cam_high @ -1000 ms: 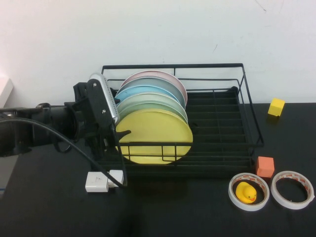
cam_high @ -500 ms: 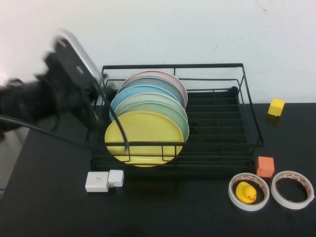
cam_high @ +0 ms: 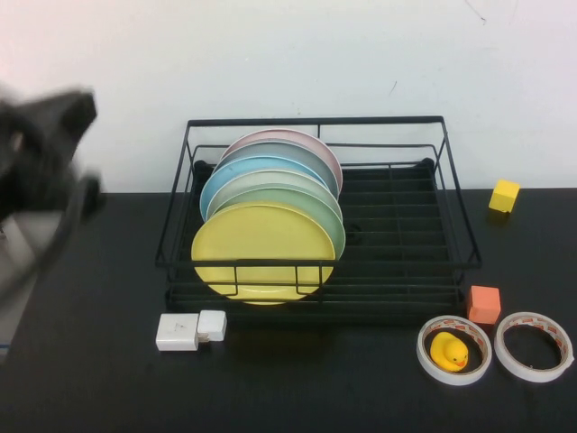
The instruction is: Place plate on rack
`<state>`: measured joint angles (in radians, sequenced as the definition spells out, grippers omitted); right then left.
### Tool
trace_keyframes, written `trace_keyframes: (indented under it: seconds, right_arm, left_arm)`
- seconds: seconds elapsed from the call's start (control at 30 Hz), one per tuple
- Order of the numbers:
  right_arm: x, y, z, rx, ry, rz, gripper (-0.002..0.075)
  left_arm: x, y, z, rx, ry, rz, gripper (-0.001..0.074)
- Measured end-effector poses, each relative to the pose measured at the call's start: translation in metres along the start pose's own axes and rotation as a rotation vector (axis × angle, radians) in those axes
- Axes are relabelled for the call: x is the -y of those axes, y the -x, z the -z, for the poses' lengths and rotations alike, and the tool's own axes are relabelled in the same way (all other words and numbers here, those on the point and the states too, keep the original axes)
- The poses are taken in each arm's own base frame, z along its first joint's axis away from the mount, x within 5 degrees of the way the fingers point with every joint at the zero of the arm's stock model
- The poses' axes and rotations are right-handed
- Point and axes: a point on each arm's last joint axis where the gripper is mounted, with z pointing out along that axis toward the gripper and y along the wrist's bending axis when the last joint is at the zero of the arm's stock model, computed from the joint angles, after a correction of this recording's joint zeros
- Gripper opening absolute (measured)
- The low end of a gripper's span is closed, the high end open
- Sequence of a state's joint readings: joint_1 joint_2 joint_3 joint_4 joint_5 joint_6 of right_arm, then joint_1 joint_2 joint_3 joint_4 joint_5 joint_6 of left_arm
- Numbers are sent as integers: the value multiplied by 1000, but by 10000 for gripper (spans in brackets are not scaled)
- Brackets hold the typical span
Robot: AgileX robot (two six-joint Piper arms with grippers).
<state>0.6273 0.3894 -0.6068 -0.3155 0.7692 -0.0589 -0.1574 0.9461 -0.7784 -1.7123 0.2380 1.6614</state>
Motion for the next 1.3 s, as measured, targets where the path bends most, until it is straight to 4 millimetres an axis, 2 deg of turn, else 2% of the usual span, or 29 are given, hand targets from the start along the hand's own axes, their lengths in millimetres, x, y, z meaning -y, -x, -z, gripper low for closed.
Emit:
trace_keyframes:
  seconds: [0.17, 0.27, 0.43, 0.57, 0.77, 1.13, 1.3]
  right_arm:
    - [-19, -28, -16, 11, 81, -51, -2]
    - [-26, -41, -25, -27, 108, -68, -2]
    - [-31, -50, -30, -58, 125, -72, -2]
    - [-31, -49, -30, -55, 124, -72, -2]
    - [-31, -49, -30, -54, 124, -72, -2]
    - [-31, -49, -30, -54, 127, -76, -2]
    - [-31, -49, -30, -54, 127, -76, -2]
  left_arm:
    - [11, -33, 46, 8, -3, 17, 0]
    - [16, -55, 66, 7, -3, 17, 0]
    - [22, -92, 90, -6, -15, 21, 0]
    - [28, -108, 102, 10, -54, 20, 0]
    - [35, -112, 109, 38, -117, 14, 0]
    - [36, -111, 110, 44, -120, 25, 0]
    - [30, -106, 123, 122, -20, 3, 0]
